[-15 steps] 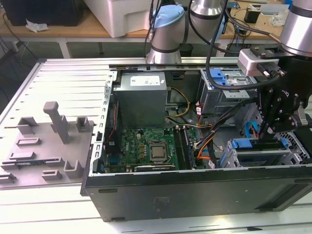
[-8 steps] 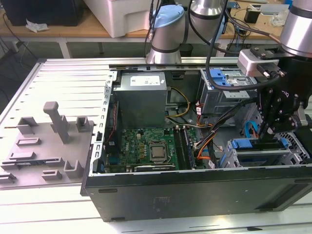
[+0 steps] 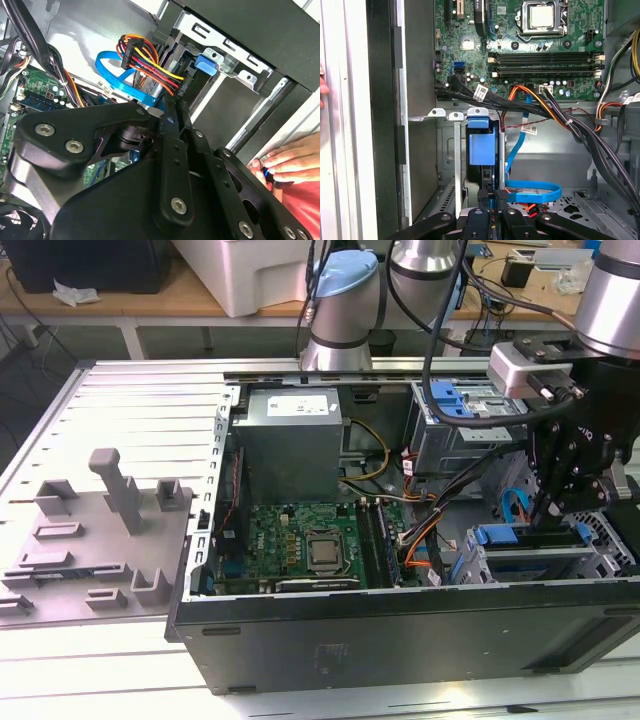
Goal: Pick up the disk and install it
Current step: 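Insert the second disk wire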
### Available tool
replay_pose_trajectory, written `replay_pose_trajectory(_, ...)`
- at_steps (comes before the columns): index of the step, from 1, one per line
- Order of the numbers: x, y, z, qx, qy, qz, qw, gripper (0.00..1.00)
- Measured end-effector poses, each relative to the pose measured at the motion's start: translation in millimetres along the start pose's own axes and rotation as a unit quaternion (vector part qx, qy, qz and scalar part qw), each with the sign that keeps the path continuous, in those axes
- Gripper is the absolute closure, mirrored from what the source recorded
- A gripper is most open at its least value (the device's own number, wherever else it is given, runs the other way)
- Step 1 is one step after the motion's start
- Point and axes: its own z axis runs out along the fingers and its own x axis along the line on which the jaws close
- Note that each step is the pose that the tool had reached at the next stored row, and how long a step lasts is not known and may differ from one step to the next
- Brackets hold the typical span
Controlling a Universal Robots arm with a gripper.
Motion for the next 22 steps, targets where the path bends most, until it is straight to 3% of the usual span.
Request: replay_pose_trajectory(22, 0.9, 0.1, 3.7, 0.0000, 0.0000, 0.000, 1.0000, 0.84)
